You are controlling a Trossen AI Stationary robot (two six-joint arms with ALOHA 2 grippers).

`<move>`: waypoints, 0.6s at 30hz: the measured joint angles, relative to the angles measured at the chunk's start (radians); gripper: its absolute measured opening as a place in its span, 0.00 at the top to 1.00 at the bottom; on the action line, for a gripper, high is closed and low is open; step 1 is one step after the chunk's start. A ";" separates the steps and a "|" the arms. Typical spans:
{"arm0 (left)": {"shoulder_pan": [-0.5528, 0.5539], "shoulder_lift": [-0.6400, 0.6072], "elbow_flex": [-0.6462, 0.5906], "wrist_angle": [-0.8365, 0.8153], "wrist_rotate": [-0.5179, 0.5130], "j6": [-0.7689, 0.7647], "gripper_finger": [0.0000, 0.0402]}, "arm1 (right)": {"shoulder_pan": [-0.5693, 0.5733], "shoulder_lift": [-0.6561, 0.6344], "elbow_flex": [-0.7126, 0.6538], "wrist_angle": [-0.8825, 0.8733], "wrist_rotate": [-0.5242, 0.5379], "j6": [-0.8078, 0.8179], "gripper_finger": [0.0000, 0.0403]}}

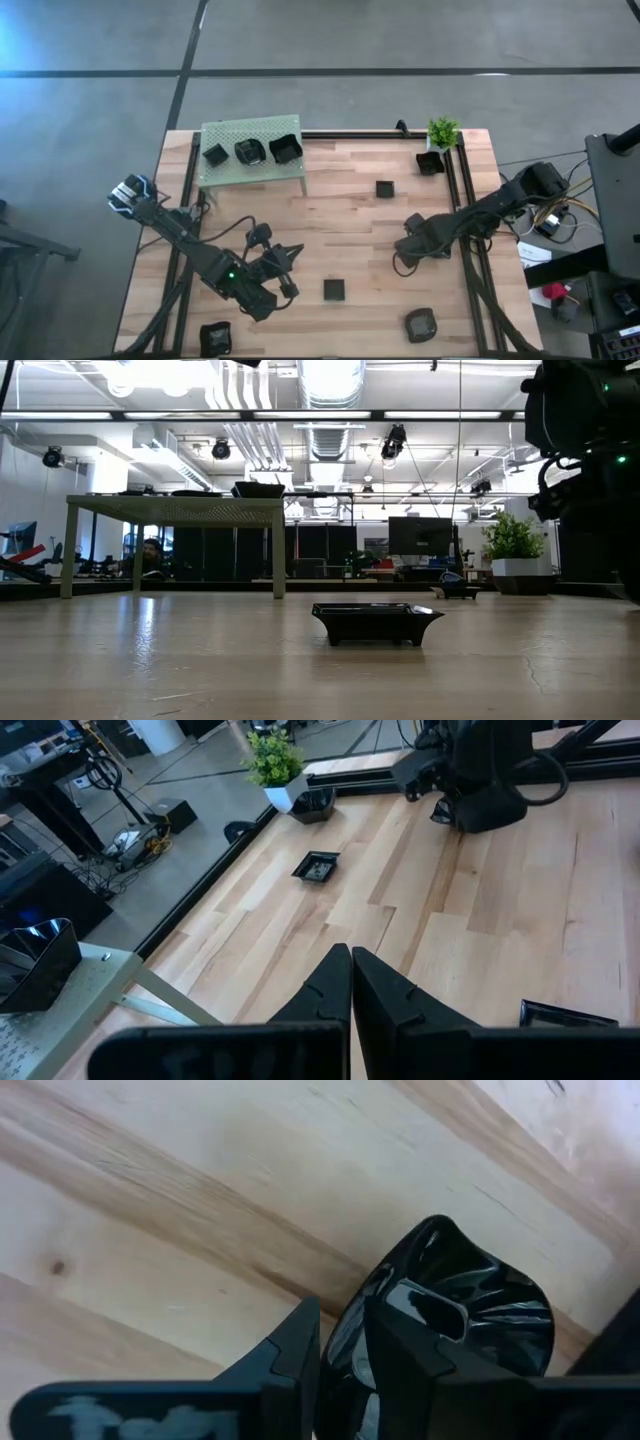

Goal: Pick & Place Mini shaped plates
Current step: Stack the black leaf shaped plate on top of the leaf shaped plate on the shelf

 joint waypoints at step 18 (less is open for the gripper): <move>0.000 0.000 0.000 0.000 0.000 0.019 0.98 | -0.005 0.017 0.120 -0.004 0.092 -0.223 0.98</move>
